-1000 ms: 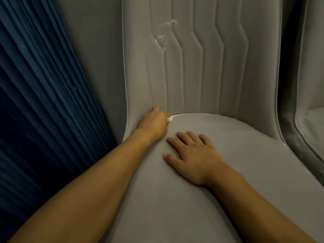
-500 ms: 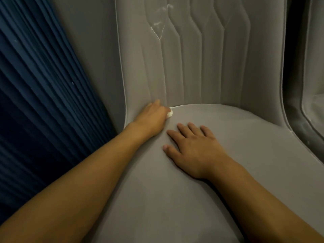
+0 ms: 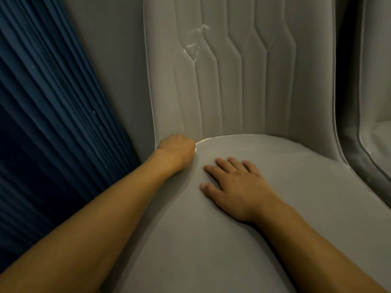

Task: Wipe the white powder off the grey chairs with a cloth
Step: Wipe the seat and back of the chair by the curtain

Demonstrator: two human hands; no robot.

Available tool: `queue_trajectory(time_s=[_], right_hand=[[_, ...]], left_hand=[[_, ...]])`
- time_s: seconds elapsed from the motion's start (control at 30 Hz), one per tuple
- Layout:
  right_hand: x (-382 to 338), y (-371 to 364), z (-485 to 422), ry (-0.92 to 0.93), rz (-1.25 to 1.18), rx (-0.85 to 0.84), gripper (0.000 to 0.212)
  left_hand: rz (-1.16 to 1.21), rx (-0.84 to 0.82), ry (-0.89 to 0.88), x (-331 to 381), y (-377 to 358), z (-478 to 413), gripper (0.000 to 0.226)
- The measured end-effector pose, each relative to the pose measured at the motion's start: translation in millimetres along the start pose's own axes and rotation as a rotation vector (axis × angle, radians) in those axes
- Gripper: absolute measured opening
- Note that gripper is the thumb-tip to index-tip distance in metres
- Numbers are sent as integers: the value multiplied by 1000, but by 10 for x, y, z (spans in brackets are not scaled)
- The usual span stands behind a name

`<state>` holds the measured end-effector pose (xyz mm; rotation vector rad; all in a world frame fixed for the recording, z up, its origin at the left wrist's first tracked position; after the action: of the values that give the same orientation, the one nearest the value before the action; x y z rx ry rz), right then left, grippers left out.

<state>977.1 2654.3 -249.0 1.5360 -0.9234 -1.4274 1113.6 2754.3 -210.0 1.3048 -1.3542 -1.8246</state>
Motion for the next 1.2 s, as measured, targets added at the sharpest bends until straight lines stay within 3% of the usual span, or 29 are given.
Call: queue_trajectory(time_s=[0.17,0.4,0.6,0.73,0.97,1.2], right_hand=[[-13,5,-13,4,5,4,63],[-24,-14,-21,1,16,19,63],[-35,4,-19,18,2,53,61],[-19,27,-46,27,-27,64,59],[1,33,-40,21,-45,42,62],[18,24,-1,12,-52,11,62]], left_hand=[[-39,-5,-12,-174,-79,330,32],[136,82,49,89,-61,23,32],[385,123,-201,602,170,-529,42],[64,185,-267,800,279,-640,41],[-482,226,-86,462,222,-464,40],[-641,105,-10,128,37,-26,36]])
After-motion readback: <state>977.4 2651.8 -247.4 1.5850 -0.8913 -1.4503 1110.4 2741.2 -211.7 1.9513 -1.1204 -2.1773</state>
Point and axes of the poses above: each hand's wrist, its own z-axis away from the middle knuckle, its own y-axis out of the back of the hand, x = y × z, the point moved 6 cm from there along -z, towards the middle knuckle, and after that the axes turned 8 degrees about -z, right-handed, at the moved point
